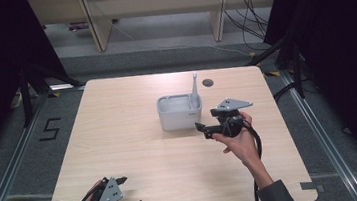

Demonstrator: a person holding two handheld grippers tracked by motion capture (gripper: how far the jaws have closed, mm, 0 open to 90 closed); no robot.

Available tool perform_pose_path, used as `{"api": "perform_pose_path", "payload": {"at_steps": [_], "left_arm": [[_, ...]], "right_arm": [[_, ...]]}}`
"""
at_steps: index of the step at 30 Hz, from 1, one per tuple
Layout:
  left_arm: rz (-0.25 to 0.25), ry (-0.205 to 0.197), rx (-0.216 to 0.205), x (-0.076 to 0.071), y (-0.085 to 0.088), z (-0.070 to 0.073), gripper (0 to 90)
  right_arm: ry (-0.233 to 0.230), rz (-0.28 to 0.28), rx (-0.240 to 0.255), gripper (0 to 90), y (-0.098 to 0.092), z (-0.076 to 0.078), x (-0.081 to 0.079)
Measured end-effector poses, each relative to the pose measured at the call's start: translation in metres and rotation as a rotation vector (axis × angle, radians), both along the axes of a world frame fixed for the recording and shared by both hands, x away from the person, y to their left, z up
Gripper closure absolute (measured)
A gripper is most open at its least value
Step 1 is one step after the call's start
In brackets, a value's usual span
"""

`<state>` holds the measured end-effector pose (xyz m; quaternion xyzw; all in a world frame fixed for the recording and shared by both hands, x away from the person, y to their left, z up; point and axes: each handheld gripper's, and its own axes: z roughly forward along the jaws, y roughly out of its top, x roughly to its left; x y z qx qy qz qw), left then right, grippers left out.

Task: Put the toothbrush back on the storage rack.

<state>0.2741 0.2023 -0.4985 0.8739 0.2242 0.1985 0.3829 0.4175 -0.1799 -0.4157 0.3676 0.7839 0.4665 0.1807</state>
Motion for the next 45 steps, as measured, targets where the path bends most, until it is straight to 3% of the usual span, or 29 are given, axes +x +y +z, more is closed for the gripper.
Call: {"api": "perform_pose_path", "payload": {"at_steps": [7, 8, 16, 23, 25, 28, 30, 35, 36, 42, 44, 45], "left_arm": [[0.002, 0.005, -0.012, 0.0, -0.001, -0.001, 14.8], [0.002, 0.0, 0.001, 0.0, 0.0, 0.0, 14.8], [-0.006, 0.016, -0.014, 0.0, 0.0, 0.0, 14.8], [-0.005, 0.015, -0.012, 0.0, 0.0, 0.0, 14.7], [-0.004, 0.015, -0.011, 0.0, 0.0, 0.0, 14.8], [-0.005, 0.015, -0.013, 0.0, 0.0, -0.001, 14.8], [-0.004, 0.015, -0.012, 0.0, 0.0, 0.0, 14.8], [-0.004, 0.015, -0.012, 0.0, 0.0, 0.0, 14.7], [-0.004, 0.015, -0.013, 0.0, 0.0, 0.0, 14.8], [-0.001, 0.006, -0.01, -0.001, -0.001, -0.001, 14.8], [0.001, 0.011, -0.024, -0.001, -0.001, -0.001, 14.8], [-0.003, 0.013, -0.014, 0.0, 0.0, 0.0, 14.8]], "right_arm": [[0.016, 0.005, -0.013, 22.5, 0.003, -0.002, -0.009], [0.035, 0.005, -0.004, 22.4, 0.004, -0.003, -0.012], [0.013, 0.023, -0.031, 22.2, 0.004, -0.008, -0.018], [0.053, 0.032, -0.023, 22.1, 0.007, -0.012, -0.027], [0.027, 0.053, -0.046, 22.2, 0.006, -0.015, -0.027], [0.033, 0.052, -0.048, 22.2, 0.006, -0.018, -0.031], [0.084, 0.038, -0.03, 22.2, 0.008, -0.022, -0.037], [0.058, 0.055, -0.051, 22.3, 0.006, -0.028, -0.038], [0.088, 0.049, -0.05, 22.2, 0.006, -0.03, -0.041], [0.067, 0.064, -0.067, 22.3, 0.005, -0.036, -0.044], [0.107, 0.052, -0.054, 22.3, 0.006, -0.038, -0.048], [0.094, 0.066, -0.063, 22.3, 0.005, -0.041, -0.048]]}}
